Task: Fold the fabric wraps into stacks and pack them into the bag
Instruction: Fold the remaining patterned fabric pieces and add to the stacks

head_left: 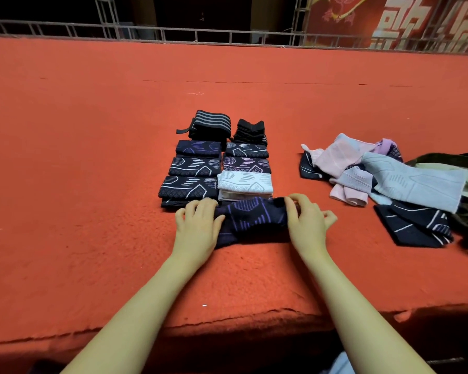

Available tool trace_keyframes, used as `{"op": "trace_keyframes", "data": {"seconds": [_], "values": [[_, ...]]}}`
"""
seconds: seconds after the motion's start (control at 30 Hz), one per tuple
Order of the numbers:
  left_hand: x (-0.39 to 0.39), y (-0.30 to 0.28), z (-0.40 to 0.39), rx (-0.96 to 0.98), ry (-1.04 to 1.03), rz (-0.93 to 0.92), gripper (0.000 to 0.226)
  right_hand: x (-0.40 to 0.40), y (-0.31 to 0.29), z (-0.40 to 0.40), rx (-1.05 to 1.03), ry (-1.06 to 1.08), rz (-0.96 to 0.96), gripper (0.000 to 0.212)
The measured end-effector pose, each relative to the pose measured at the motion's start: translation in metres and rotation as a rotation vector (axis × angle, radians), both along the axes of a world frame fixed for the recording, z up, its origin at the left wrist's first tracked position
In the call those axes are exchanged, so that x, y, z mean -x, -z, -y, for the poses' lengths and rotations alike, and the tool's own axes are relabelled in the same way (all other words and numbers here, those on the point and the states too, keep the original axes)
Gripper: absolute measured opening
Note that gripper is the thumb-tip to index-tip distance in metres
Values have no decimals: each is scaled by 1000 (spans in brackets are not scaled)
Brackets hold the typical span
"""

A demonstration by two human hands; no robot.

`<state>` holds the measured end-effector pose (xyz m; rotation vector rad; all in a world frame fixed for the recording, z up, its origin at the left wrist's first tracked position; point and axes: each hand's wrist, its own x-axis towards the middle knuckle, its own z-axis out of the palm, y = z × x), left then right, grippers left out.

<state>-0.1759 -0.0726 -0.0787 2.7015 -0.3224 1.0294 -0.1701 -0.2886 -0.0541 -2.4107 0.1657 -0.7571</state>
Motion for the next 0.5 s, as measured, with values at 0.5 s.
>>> {"op": "trace_keyframes", "data": {"seconds": [0.5], "values": [[-3, -21, 68, -103, 151, -34, 39, 21, 15, 4, 148, -65, 190, 24]]}}
